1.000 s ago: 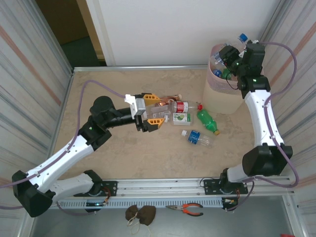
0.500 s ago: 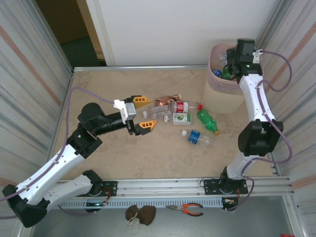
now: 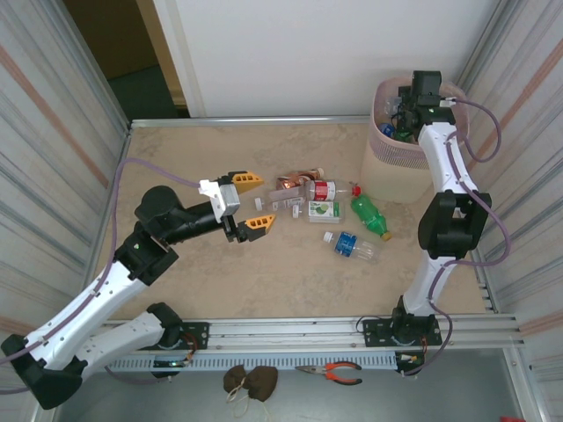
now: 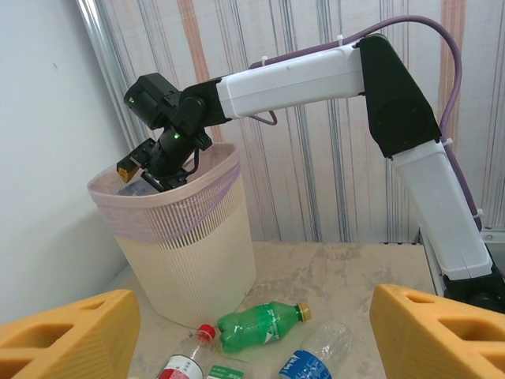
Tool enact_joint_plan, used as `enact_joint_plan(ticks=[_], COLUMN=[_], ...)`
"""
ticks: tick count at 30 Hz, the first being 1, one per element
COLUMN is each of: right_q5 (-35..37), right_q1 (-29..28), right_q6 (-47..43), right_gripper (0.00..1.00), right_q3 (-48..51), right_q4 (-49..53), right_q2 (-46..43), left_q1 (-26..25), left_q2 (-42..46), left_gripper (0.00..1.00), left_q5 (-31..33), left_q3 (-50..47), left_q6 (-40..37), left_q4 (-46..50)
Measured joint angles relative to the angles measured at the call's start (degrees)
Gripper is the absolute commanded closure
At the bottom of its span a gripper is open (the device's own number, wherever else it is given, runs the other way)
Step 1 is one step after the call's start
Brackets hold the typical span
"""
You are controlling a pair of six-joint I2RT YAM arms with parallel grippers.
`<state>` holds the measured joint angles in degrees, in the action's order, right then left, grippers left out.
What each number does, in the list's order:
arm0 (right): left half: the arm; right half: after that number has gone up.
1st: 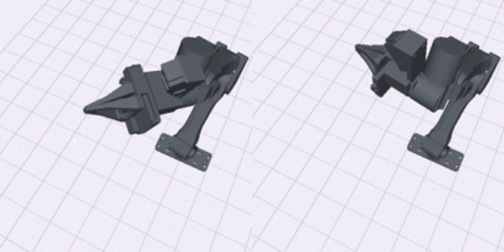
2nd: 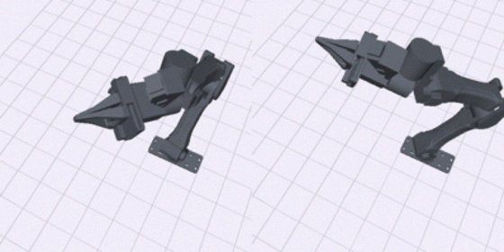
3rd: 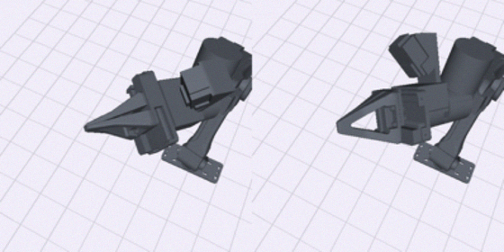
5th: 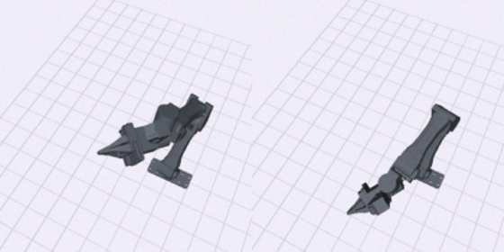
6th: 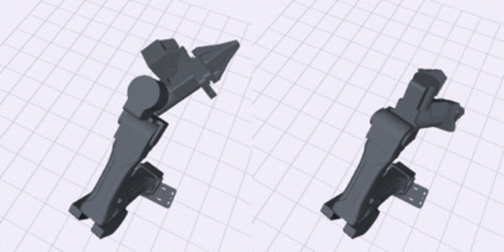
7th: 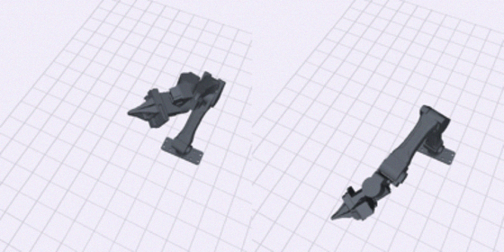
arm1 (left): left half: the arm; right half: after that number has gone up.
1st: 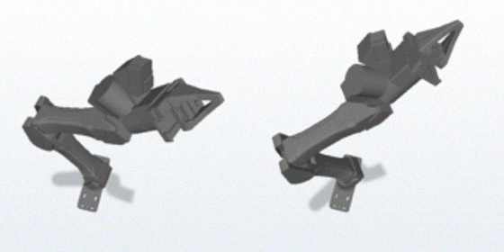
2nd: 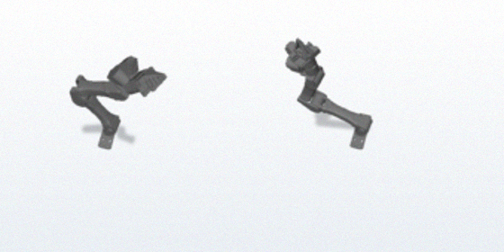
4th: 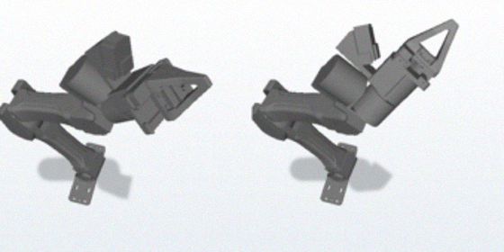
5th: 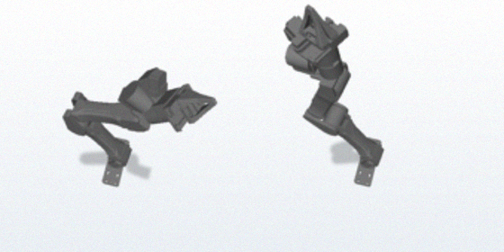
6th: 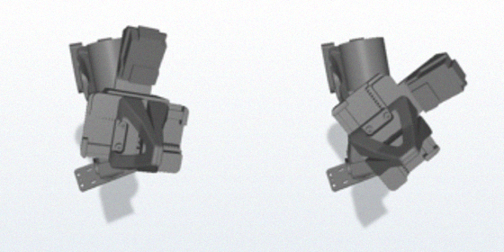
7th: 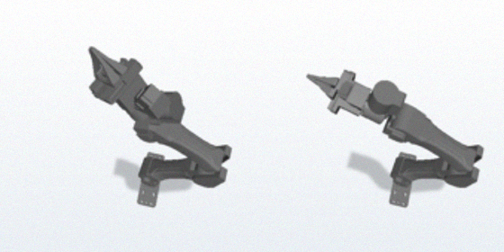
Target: Put the plastic bottles in the bin
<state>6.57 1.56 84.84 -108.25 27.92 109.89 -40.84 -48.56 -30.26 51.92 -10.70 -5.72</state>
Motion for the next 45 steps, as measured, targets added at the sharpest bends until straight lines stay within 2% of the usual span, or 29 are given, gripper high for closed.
enact_joint_plan(ticks=[5, 10, 19, 23, 33, 40, 45], right_q5=[-0.90, -2.03, -3.10, -6.56, -12.72, -12.61, -12.00], right_q1=[0.42, 0.61, 0.83, 1.16, 1.36, 1.42, 2.10], right_q6=[0.26, 0.22, -3.43, -9.09, -29.70, -38.69, -41.81], right_gripper=[0.15, 0.14, 0.17, 0.18, 0.20, 0.21, 0.21], right_q3=[-0.66, -0.55, 0.76, 2.89, 11.19, 16.61, 20.11], right_q4=[0.04, 1.14, 0.70, -1.70, -4.76, -3.96, -2.97], right_q2=[-0.09, -1.38, -9.68, -12.48, -20.57, -28.87, -32.68], left_q1=[0.00, 0.00, 0.00, 0.09, 1.51, 1.51, 1.53], left_q2=[-0.02, -0.76, -2.78, -6.19, -16.72, -26.16, -32.33], left_gripper=[0.23, 0.23, 0.24, 0.25, 0.29, 0.29, 0.27], left_q5=[0.33, 0.31, 0.37, 1.36, 4.11, 10.82, 16.44], left_q3=[0.00, 0.02, 0.22, 2.71, 12.15, 21.38, 25.24], left_q6=[-0.13, -0.46, -0.70, -1.68, -6.58, -12.20, -16.33], left_q4=[-0.02, -0.02, 0.22, 3.41, 14.84, 26.40, 33.33])
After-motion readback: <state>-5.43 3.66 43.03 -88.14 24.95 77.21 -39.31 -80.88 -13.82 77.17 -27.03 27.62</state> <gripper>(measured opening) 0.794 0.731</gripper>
